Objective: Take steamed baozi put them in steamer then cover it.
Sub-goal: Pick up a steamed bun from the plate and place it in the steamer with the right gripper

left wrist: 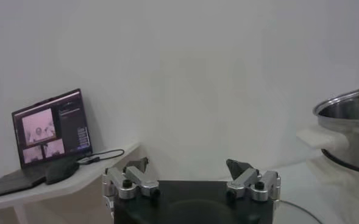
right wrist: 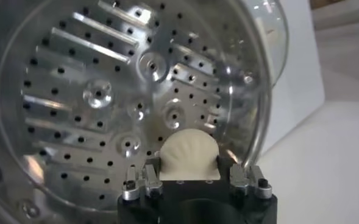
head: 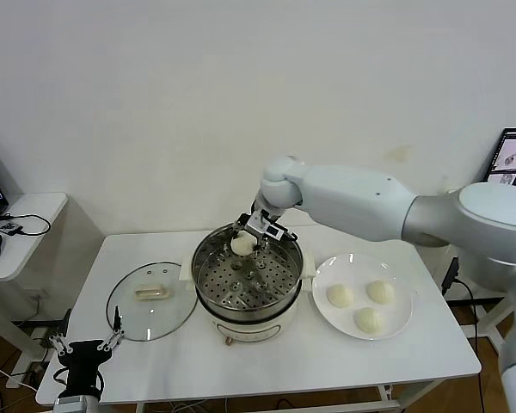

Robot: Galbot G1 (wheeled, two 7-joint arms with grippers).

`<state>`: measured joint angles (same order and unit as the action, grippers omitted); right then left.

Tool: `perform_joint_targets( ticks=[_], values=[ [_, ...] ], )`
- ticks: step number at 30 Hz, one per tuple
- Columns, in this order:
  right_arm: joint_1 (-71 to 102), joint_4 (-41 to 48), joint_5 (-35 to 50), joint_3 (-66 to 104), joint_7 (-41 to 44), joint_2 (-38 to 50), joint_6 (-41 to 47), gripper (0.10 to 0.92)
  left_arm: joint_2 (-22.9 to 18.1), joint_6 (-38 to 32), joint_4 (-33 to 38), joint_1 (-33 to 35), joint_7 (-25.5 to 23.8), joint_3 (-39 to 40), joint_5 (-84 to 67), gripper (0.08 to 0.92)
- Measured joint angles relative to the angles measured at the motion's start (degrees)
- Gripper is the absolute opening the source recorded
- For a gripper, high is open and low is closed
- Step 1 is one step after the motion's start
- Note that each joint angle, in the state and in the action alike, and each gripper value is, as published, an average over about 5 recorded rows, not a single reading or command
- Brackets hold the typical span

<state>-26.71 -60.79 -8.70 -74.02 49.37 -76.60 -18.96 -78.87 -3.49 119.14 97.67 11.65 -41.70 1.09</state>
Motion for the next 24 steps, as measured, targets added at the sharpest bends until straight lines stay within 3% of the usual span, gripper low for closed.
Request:
perform_joint_targets(
  ticks=[11,19,24],
  values=[
    [2.36,3.89,-5.27,0.73,-1.84,-1.85,-3.94,0.609,-0.24,-0.21,0.50,0.32,0.04,-0.04,0.07,0.823],
    [1.65,3.64,-5.25,0.84,-2.14,-1.23,-4.49,0.798,-0.51,-0.24,1.42,0.85,0.10,-0.07,0.24,0.823],
    [-1.95,-0.17,-0.18,0.11,0.06,1.07,-0.97,0.822,-0.48,-0.26,1.69,1.06,0.10,-0.09,0.24,0.823]
  ],
)
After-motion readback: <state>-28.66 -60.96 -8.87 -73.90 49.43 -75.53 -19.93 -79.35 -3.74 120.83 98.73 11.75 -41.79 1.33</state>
